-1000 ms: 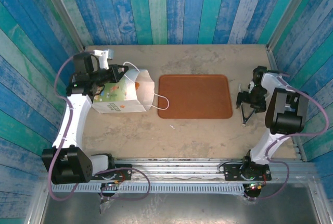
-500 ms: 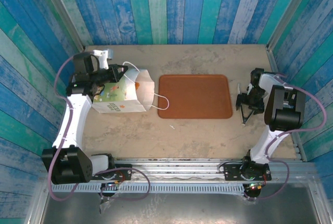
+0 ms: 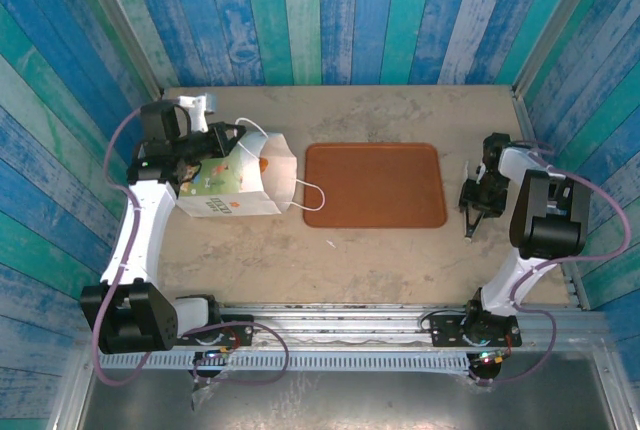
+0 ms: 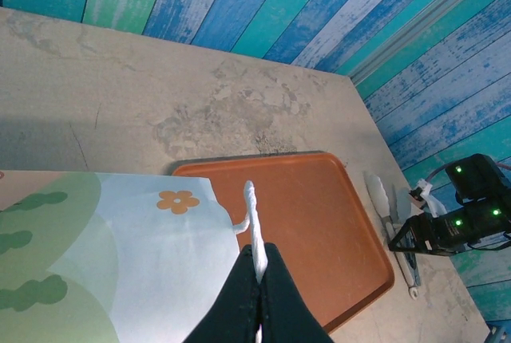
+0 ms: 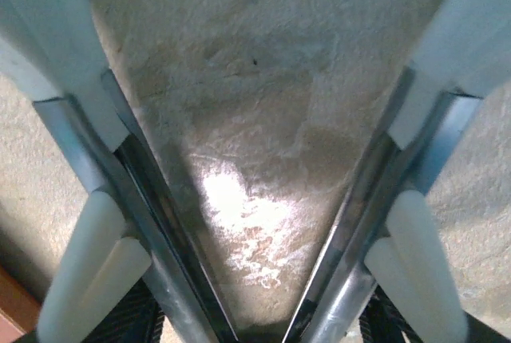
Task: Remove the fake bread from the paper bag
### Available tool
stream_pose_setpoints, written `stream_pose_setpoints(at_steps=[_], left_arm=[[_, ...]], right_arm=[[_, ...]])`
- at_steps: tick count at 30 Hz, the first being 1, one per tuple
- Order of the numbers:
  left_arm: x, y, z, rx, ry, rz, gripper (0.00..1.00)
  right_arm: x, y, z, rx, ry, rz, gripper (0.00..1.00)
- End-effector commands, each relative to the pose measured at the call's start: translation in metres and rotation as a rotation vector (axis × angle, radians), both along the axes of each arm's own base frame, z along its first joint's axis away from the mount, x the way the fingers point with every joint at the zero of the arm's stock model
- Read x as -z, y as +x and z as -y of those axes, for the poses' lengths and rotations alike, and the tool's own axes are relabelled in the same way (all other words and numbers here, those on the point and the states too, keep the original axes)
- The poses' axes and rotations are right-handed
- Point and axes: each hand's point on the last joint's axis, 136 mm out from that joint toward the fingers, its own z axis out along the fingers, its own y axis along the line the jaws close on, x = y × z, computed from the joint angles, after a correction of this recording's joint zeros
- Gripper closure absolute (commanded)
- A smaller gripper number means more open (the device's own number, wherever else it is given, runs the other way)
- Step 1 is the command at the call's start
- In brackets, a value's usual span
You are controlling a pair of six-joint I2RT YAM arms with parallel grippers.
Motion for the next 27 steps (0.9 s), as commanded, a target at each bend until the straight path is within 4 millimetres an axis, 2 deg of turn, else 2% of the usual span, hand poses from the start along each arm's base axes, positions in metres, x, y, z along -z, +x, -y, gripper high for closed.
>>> stream_pose_setpoints(at_steps=[1,8,13,18,21,27], left_arm=[[-0.006,-0.001,0.001,0.001,-0.01,0.025,0.94],[-0.002,0.003,0.001,0.011,0.011,-0.008,0.71],[-0.003,0.006,-0.002,-0.01,0.018,-0.004,0.64],[-0.011,0.003,0.003,0.02,-0.006,0.003,0.53],[-0.02,0.002,0.003,0.021,-0.012,0.014,0.45],[-0.04,-0.001,0.005,0.023,-0.04,0.055,0.39]], right_arm=[[0.027,-0.007,-0.007,-0.02,0.025,-0.028,0.46],[-0.005,-0.002,-0.014,-0.048,0.022,0.057,0.57],[-0.041,0.005,-0.025,-0.078,0.033,0.152,0.65],[-0.069,0.008,-0.039,-0.116,0.058,0.216,0.67],[-0.087,0.01,-0.053,-0.151,0.118,0.267,0.67],[-0.146,0.018,-0.109,-0.357,0.279,0.492,0.67]])
